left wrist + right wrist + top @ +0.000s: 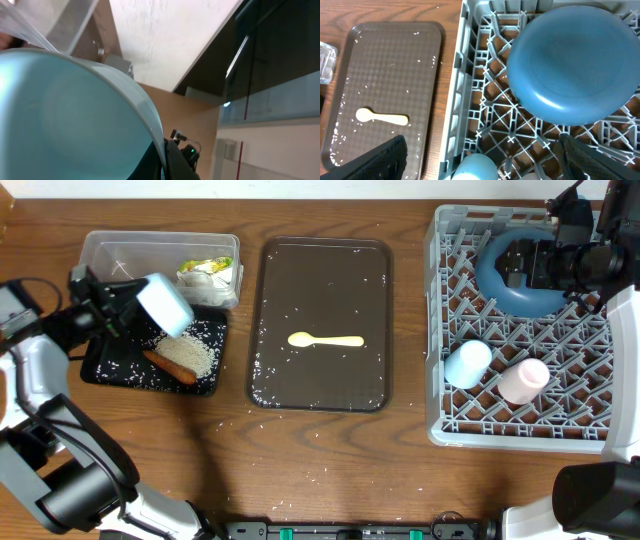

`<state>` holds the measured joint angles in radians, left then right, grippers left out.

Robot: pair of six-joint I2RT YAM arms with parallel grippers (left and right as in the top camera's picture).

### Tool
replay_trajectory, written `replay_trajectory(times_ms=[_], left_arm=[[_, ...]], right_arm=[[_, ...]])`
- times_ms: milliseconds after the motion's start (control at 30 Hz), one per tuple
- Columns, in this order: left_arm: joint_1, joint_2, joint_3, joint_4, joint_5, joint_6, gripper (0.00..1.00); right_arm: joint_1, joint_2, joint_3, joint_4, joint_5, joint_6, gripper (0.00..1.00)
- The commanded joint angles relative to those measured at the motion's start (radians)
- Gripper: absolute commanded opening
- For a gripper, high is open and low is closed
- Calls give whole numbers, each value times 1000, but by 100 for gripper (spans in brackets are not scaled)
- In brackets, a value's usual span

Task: Sort waste into correct bins and load items into the dishwasher rack
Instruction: 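Carry empty rice bowl back and set it on brown tray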

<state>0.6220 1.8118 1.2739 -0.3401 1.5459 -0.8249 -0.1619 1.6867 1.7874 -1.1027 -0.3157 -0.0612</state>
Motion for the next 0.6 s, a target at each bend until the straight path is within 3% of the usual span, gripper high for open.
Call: replay_trajectory(times_ms=[0, 200, 367, 467, 567], left_arm=[[-72, -15, 0, -3, 24, 80, 6], [-287, -16, 0, -3, -41, 164, 6], [-505, -16, 0, -5, -232, 174, 6], [-631, -16, 0, -68, -396, 217, 6], [-763, -16, 0, -184, -679, 240, 6]], right_arm=[[0, -1, -8, 4, -5, 12, 96], [21, -1, -8, 6, -10, 12, 99], [47, -1, -8, 10, -10, 11, 99], [63, -1, -8, 9, -10, 11, 99], [74, -1, -8, 9, -9, 11, 98]])
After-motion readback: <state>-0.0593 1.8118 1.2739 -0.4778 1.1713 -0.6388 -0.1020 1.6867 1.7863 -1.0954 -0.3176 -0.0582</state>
